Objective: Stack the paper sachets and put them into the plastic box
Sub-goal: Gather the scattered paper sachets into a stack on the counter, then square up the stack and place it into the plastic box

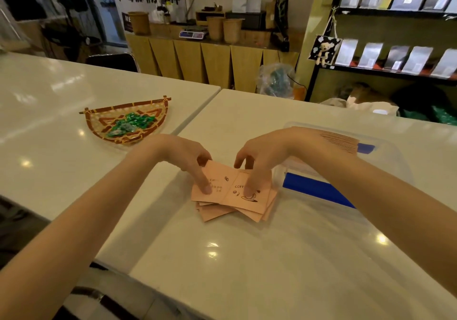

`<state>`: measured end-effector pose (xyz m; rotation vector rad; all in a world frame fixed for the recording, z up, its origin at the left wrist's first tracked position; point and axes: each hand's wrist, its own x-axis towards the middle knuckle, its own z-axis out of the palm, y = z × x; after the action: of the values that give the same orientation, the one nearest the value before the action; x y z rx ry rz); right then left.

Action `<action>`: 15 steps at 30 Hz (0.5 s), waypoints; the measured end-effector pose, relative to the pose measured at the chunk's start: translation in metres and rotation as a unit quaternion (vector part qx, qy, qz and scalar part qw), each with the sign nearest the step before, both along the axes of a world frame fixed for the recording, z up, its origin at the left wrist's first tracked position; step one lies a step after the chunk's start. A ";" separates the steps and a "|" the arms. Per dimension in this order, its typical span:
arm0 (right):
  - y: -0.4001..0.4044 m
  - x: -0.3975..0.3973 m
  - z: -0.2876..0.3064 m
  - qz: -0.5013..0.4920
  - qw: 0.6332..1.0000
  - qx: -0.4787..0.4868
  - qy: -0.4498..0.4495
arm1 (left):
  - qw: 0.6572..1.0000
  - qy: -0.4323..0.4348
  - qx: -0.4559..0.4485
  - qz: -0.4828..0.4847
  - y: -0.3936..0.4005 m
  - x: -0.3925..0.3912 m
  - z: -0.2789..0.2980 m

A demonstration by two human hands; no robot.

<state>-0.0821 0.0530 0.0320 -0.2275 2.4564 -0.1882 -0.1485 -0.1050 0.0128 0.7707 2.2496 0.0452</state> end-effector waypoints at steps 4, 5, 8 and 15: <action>-0.002 -0.002 -0.006 0.003 1.000 -0.019 -0.017 | 1.000 -0.008 0.006 0.004 0.001 0.004 -0.001; -0.003 -0.002 -0.007 0.002 0.999 -0.021 -0.024 | 1.000 -0.010 0.010 0.003 0.001 0.005 -0.001; -0.003 -0.001 -0.007 0.000 0.999 -0.022 -0.029 | 1.000 -0.007 0.030 0.005 -0.001 0.010 0.001; -0.003 0.026 -0.002 -0.006 0.997 -0.022 0.068 | 0.991 -0.005 0.133 0.024 -0.018 0.029 0.002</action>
<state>-0.0557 0.0496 0.0297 -0.2530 2.5908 -0.2394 -0.1196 -0.1229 0.0146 0.8519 2.2799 0.3767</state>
